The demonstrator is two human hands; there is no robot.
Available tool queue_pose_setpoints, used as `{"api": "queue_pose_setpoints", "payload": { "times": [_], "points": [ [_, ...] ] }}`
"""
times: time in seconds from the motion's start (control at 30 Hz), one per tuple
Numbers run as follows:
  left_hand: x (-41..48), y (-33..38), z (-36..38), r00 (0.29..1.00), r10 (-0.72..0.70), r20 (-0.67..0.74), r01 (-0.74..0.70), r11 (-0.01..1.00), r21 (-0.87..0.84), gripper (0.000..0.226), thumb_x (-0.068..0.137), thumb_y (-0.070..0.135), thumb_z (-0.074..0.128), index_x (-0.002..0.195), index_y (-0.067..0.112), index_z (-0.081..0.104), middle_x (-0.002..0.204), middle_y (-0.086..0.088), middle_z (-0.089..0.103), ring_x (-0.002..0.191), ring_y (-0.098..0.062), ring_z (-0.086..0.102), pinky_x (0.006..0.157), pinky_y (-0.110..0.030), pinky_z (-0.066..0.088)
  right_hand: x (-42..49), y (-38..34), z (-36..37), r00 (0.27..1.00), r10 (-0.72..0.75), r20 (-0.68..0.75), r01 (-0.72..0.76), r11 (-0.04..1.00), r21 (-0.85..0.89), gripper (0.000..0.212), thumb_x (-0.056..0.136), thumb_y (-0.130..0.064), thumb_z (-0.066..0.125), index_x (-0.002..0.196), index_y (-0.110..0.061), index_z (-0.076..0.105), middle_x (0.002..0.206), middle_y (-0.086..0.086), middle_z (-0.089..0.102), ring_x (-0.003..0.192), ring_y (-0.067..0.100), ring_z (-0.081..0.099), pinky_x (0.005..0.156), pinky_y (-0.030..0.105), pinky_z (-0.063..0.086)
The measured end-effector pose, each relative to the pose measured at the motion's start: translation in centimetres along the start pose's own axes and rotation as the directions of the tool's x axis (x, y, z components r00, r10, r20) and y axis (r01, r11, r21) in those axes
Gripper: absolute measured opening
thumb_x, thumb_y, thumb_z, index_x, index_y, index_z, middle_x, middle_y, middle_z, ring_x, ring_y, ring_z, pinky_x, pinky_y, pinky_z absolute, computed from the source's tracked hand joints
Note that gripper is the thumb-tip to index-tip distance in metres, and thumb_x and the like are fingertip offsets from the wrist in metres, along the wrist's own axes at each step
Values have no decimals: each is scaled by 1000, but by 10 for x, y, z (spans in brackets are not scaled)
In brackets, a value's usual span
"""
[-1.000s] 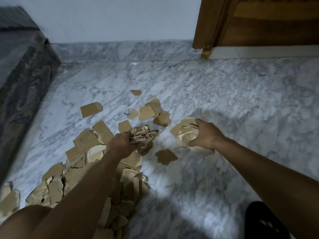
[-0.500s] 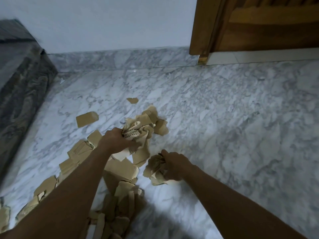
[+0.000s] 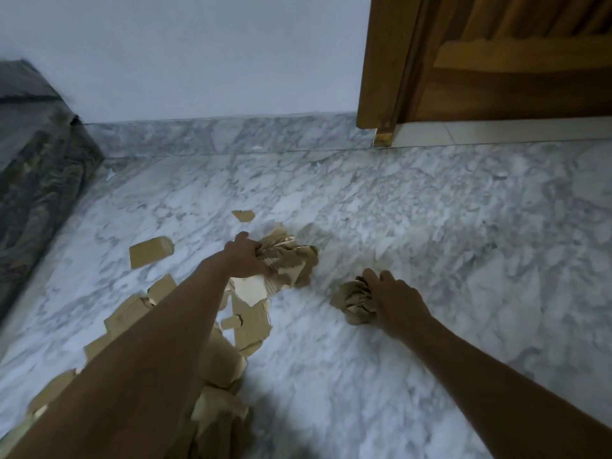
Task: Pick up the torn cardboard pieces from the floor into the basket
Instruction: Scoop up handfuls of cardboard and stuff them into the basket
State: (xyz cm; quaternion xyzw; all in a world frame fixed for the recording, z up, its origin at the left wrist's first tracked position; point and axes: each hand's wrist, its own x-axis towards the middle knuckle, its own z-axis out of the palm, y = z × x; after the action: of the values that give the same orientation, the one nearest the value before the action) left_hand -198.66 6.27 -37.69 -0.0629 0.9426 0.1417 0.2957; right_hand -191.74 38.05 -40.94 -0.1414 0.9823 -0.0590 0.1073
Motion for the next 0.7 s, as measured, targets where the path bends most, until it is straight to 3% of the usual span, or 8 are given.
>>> {"api": "queue_pose_setpoints", "payload": {
  "times": [0.07, 0.17, 0.2, 0.33, 0.4, 0.53, 0.6, 0.7],
  "points": [
    [11, 3, 8, 1000, 7, 5, -7, 1000, 13, 85, 67, 61, 71, 140, 22, 50, 160, -19, 15, 149, -36, 8, 118, -49, 13, 1, 5, 6, 1000, -1, -8, 1, 1000, 20, 52, 85, -39, 68, 122, -30, 33, 110, 0, 52, 94, 27, 62, 73, 38, 49],
    [15, 3, 19, 997, 10, -78, -21, 989, -145, 72, 56, 56, 66, 115, 14, 64, 115, -14, 65, 113, -35, 60, 86, -40, 49, 2, 11, 10, 999, 32, 27, -33, 998, 56, 56, 82, -46, 70, 119, -31, 31, 105, -4, 55, 95, 25, 62, 76, 37, 48],
    [15, 2, 23, 994, 17, -110, -35, 985, -167, 66, 56, 54, 62, 107, 12, 66, 100, -11, 68, 100, -34, 65, 73, -36, 48, 1, 13, 8, 998, 52, 38, -55, 995, 81, 59, 80, -50, 70, 121, -31, 32, 104, -4, 56, 95, 25, 62, 77, 37, 49],
    [-2, 4, 30, 986, 76, -150, -99, 983, -152, 54, 76, 46, 66, 117, 10, 63, 109, -14, 68, 103, -33, 64, 74, -31, 43, -13, 25, 0, 979, 156, 128, -191, 921, 341, 60, 72, -54, 73, 112, -30, 35, 96, -6, 60, 89, 21, 63, 76, 40, 54],
    [-17, 16, 30, 986, 120, -116, -142, 967, -211, 47, 82, 36, 72, 121, 12, 61, 111, -10, 66, 106, -28, 62, 76, -28, 41, -26, 30, -11, 974, 180, 141, -228, 770, 596, 57, 68, -44, 82, 108, -25, 45, 97, -5, 65, 90, 19, 65, 77, 39, 55],
    [-47, 65, 19, 952, 289, -101, -305, 863, -402, 73, 63, 60, 65, 120, 16, 58, 110, -1, 66, 105, -22, 62, 87, -35, 49, -51, 32, -53, 982, 144, 121, -148, 190, 971, 48, 79, -15, 83, 124, -13, 65, 113, 9, 72, 106, 26, 69, 83, 35, 58],
    [-58, 105, 12, 907, 413, -76, -397, 785, -476, 74, 61, 57, 71, 122, 18, 56, 113, 1, 66, 107, -20, 63, 91, -36, 53, -65, 32, -77, 972, 177, 154, -166, 59, 984, 45, 80, -18, 83, 123, -18, 67, 114, 9, 73, 106, 30, 70, 88, 49, 58],
    [-91, 186, 4, 771, 635, -47, -528, 596, -606, 50, 84, 34, 70, 131, 28, 54, 119, 22, 61, 110, 3, 60, 88, -12, 49, -94, 38, -106, 930, 349, 118, -121, -15, 993, 48, 80, -22, 82, 125, -26, 65, 116, 2, 73, 106, 23, 71, 91, 49, 57]
  ]
}}
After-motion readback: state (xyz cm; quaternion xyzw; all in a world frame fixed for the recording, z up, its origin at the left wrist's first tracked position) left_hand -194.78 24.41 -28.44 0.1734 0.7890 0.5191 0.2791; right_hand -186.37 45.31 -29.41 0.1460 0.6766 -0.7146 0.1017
